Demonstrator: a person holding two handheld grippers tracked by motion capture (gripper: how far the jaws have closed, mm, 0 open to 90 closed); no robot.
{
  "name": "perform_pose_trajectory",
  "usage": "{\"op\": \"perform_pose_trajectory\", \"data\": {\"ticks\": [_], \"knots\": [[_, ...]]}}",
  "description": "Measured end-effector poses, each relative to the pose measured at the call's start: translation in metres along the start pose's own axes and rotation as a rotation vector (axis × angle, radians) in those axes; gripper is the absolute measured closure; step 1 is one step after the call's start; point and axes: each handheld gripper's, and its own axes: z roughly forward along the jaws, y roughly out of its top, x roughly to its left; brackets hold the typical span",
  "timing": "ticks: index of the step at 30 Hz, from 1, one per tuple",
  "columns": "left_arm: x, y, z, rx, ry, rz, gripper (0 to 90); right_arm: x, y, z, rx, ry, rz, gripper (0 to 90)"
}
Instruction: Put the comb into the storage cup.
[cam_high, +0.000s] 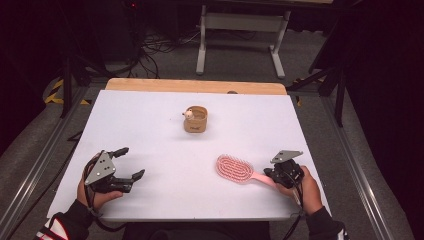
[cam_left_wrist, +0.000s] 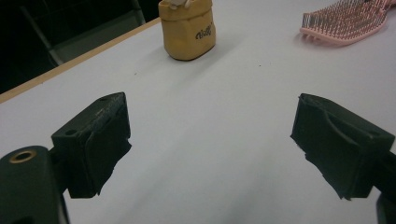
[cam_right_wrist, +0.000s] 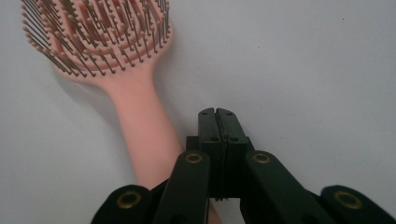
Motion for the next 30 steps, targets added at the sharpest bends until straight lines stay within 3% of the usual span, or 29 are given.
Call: {"op": "perform_pose_trajectory", "data": {"ticks": [11, 19, 21, 26, 30], "knots": [[0.000, 0.000, 0.001, 0.004, -0.002, 0.002, 12.6, 0.005, -0.002, -0.002, 0.002, 0.021, -0.022, 89.9], [0.000, 0.000, 0.002, 0.010, -0.005, 0.001, 12.6, 0.004, 0.006, -0.010, -0.043, 0.004, -0.061, 80.8], [0.000, -0.001, 0.002, 0.012, -0.006, 0.002, 12.5, 0.005, 0.009, -0.013, -0.062, 0.017, -0.071, 75.9], [0.000, -0.001, 0.002, 0.014, -0.010, 0.004, 12.3, 0.007, 0.017, -0.018, -0.045, 0.045, -0.097, 60.5], [0.000, -0.002, 0.004, 0.023, -0.016, 0.003, 12.0, 0.010, 0.023, -0.016, -0.009, 0.061, -0.117, 40.5]]}}
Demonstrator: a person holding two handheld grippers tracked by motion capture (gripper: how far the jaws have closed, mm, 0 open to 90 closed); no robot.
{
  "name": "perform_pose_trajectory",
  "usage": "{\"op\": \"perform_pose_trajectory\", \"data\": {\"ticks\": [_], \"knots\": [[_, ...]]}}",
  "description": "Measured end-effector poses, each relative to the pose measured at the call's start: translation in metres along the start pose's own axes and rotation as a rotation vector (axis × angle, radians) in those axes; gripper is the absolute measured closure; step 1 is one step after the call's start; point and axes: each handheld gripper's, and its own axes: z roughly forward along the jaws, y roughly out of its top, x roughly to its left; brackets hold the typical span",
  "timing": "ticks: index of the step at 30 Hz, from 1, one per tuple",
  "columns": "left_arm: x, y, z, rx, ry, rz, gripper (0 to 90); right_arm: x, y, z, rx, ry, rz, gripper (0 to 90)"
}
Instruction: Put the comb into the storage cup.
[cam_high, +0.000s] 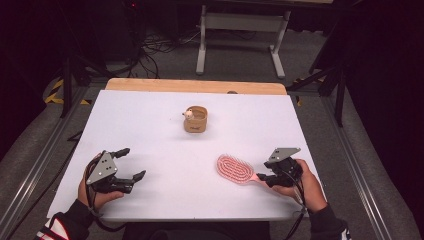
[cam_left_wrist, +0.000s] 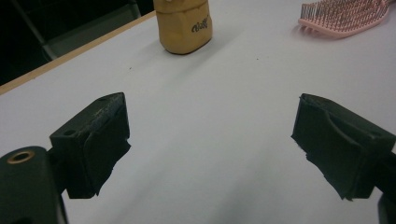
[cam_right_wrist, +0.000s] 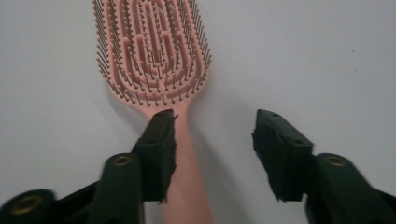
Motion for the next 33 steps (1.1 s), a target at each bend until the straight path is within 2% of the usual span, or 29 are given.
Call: {"op": "perform_pose_trajectory", "data": {"ticks": [4, 7, 9, 10, 12, 14, 18, 21, 24, 25, 26, 31, 32, 33], "knots": [[0.000, 0.000, 0.001, 0.003, -0.006, -0.001, 11.7, 0.000, 0.004, 0.008, 0.053, 0.005, 0.005, 19.4], [0.000, 0.000, 0.001, 0.007, -0.006, 0.002, 11.6, -0.001, 0.007, 0.015, 0.100, 0.018, 0.006, 8.1], [0.000, 0.000, 0.001, 0.006, -0.007, -0.001, 11.6, -0.001, 0.008, 0.018, 0.115, 0.015, 0.007, 6.6], [0.000, 0.000, 0.001, 0.007, -0.007, -0.001, 11.6, -0.001, 0.008, 0.025, 0.151, 0.031, -0.003, 6.4], [0.000, 0.000, 0.001, 0.007, -0.007, -0.001, 11.6, -0.001, 0.008, 0.029, 0.169, 0.044, -0.007, 7.3], [0.000, 0.000, 0.001, 0.006, -0.007, -0.001, 11.5, 0.000, 0.008, 0.033, 0.191, 0.044, -0.010, 9.4], [0.000, 0.000, 0.002, 0.008, -0.011, 0.001, 11.5, -0.002, 0.011, 0.034, 0.207, 0.093, -0.018, 17.6], [-0.001, 0.000, 0.003, 0.009, -0.014, -0.002, 11.5, -0.003, 0.018, 0.035, 0.246, 0.116, -0.044, 22.7], [-0.001, 0.000, 0.003, 0.011, -0.016, -0.001, 11.5, -0.002, 0.023, 0.037, 0.266, 0.136, -0.072, 30.3], [-0.001, 0.000, 0.003, 0.011, -0.016, -0.001, 11.5, -0.002, 0.023, 0.037, 0.266, 0.136, -0.072, 30.3], [-0.001, 0.000, 0.004, 0.011, -0.017, -0.002, 11.5, -0.002, 0.026, 0.036, 0.266, 0.143, -0.074, 41.0], [-0.001, 0.000, 0.004, 0.015, -0.021, -0.002, 11.5, 0.000, 0.027, 0.035, 0.261, 0.153, -0.098, 53.8], [-0.001, 0.000, 0.004, 0.016, -0.021, -0.003, 11.6, 0.001, 0.027, 0.034, 0.254, 0.162, -0.112, 63.0], [-0.001, 0.000, 0.005, 0.017, -0.021, -0.004, 11.6, 0.001, 0.027, 0.034, 0.251, 0.165, -0.117, 66.1]]}}
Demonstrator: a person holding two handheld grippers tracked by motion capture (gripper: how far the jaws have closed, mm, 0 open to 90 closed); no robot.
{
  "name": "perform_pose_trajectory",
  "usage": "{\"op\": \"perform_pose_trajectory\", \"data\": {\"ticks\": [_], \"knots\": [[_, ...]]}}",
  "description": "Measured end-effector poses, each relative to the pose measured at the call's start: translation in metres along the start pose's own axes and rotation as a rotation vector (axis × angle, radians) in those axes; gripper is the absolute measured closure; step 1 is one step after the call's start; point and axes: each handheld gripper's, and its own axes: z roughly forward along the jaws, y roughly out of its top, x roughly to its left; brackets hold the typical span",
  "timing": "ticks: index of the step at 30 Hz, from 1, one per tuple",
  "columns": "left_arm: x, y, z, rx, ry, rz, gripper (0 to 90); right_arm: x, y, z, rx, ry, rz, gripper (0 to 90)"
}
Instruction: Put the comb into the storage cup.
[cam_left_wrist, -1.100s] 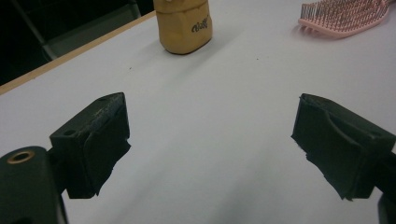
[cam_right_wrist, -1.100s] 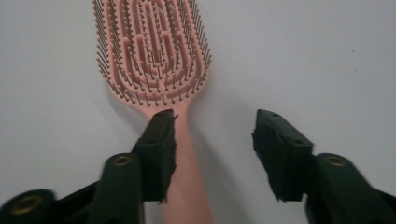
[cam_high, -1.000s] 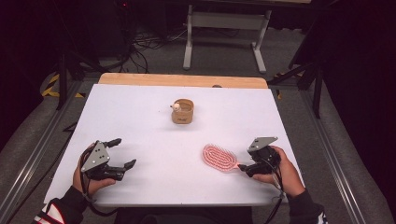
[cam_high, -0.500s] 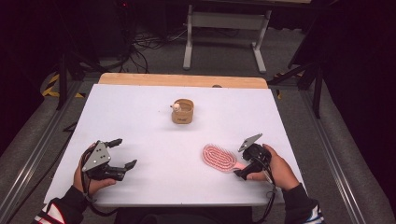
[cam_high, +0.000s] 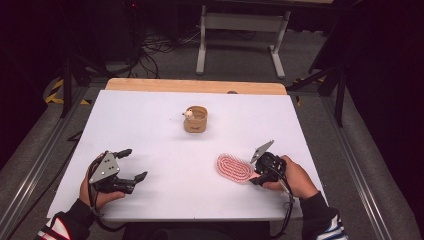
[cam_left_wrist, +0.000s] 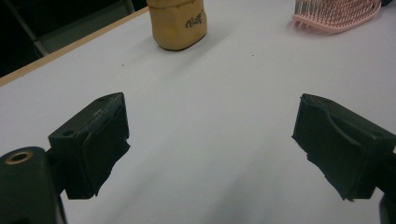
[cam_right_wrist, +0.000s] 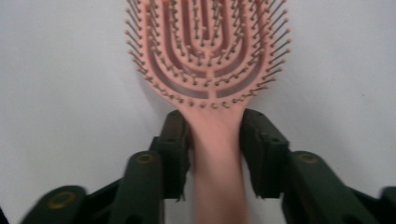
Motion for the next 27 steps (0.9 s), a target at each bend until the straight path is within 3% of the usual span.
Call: {"op": "perform_pose_trajectory", "data": {"ticks": [4, 12, 23, 27], "knots": [[0.000, 0.000, 0.000, 0.001, -0.002, 0.003, 11.6, 0.002, -0.001, 0.000, -0.010, 0.000, -0.012, 67.9], [-0.001, 0.001, -0.001, -0.005, 0.002, 0.001, 11.8, 0.005, -0.012, -0.001, -0.105, -0.033, -0.008, 69.7], [-0.001, 0.003, -0.001, -0.009, 0.005, 0.002, 11.6, 0.005, -0.012, -0.009, -0.335, -0.177, 0.039, 69.9], [0.001, 0.004, -0.002, -0.029, 0.012, -0.017, 10.8, 0.008, -0.011, -0.015, -0.431, -0.227, 0.045, 69.9]]}}
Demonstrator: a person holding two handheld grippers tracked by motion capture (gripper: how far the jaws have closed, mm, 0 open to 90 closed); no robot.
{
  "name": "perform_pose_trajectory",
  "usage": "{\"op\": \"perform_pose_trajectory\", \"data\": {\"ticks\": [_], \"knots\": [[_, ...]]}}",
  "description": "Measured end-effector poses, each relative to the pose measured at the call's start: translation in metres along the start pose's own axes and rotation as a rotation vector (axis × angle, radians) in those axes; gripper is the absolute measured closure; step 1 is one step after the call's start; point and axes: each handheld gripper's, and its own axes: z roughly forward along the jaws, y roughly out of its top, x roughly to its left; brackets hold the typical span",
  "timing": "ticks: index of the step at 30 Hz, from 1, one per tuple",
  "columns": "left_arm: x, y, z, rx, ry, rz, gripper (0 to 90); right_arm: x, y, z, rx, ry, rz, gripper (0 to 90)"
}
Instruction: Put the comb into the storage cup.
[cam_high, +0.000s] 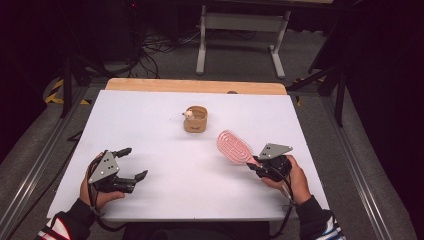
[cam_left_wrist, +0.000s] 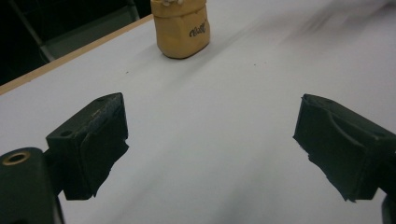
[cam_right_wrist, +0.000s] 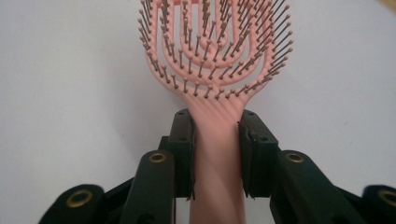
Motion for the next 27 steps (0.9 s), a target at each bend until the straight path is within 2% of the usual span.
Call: {"op": "perform_pose_trajectory", "data": {"ticks": [6, 14, 19, 23, 25, 27], "knots": [[0.001, 0.004, 0.003, -0.008, 0.000, -0.006, 10.3, 0.003, 0.006, -0.005, -0.118, -0.069, 0.006, 69.9], [-0.002, 0.014, 0.008, -0.036, 0.021, 0.011, 12.4, 0.007, 0.014, -0.005, -0.220, -0.141, 0.010, 69.9], [-0.003, 0.020, 0.012, -0.044, 0.007, 0.019, 11.4, 0.009, 0.019, -0.002, -0.256, -0.156, 0.012, 69.9], [-0.002, 0.028, 0.016, -0.074, -0.015, -0.007, 11.4, 0.012, 0.023, 0.003, -0.284, -0.168, 0.016, 70.0], [-0.001, 0.032, 0.020, -0.090, -0.055, -0.027, 11.3, 0.014, 0.026, 0.006, -0.297, -0.168, 0.018, 70.0], [-0.002, 0.037, 0.025, -0.097, -0.071, -0.042, 11.0, 0.016, 0.028, 0.008, -0.310, -0.170, 0.017, 70.0]]}}
